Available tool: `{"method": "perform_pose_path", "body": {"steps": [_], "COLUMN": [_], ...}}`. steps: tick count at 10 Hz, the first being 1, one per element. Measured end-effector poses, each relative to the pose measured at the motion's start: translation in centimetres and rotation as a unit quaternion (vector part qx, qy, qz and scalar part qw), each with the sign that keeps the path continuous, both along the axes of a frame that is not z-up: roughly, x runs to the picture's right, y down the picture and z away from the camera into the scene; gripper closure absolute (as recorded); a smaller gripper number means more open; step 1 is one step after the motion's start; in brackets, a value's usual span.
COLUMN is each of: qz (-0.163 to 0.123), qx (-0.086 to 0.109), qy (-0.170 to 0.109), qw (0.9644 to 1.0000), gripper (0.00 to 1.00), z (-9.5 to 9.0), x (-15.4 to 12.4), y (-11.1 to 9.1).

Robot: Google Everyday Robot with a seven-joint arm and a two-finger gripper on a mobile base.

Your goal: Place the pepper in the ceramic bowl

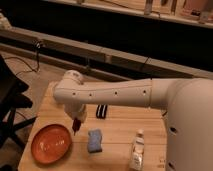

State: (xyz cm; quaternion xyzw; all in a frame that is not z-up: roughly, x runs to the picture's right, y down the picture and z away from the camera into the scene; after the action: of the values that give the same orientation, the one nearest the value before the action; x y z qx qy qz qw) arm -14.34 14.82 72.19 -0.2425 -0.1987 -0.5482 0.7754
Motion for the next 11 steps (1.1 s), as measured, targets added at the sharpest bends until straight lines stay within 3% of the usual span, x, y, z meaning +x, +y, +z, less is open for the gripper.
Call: {"method": "perform_pose_path", "body": {"steps": [3, 11], "qz": [-0.019, -0.042], "qx": [-0.007, -0.015], "qy": [-0.007, -0.015], "qw": [0.9998, 0.9989], "gripper": [1.00, 1.00], "z": [-0.5, -0.7], "x": [-2.0, -4.3], "y": [1.0, 2.3]}}
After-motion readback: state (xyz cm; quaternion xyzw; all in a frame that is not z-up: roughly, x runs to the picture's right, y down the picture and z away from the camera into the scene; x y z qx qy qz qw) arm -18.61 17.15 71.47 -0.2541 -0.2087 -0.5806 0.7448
